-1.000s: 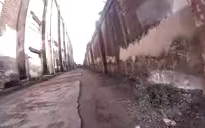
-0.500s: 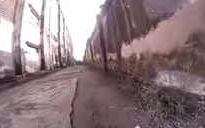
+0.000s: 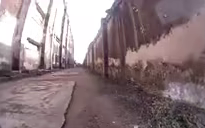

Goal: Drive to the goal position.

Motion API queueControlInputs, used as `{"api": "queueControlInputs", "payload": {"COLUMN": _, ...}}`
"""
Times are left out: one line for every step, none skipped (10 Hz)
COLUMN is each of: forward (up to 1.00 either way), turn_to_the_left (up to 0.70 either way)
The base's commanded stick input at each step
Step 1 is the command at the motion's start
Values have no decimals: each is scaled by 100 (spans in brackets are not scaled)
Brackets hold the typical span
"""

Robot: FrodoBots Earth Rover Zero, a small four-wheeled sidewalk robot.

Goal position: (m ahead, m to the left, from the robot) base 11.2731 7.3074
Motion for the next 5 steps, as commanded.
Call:
{"api": "queueControlInputs", "payload": {"forward": 56, "turn_to_the_left": 0}}
{"api": "queueControlInputs", "payload": {"forward": 56, "turn_to_the_left": 0}}
{"api": "queueControlInputs", "payload": {"forward": 56, "turn_to_the_left": 5}}
{"api": "queueControlInputs", "payload": {"forward": 56, "turn_to_the_left": 20}}
{"api": "queueControlInputs", "payload": {"forward": 56, "turn_to_the_left": 51}}
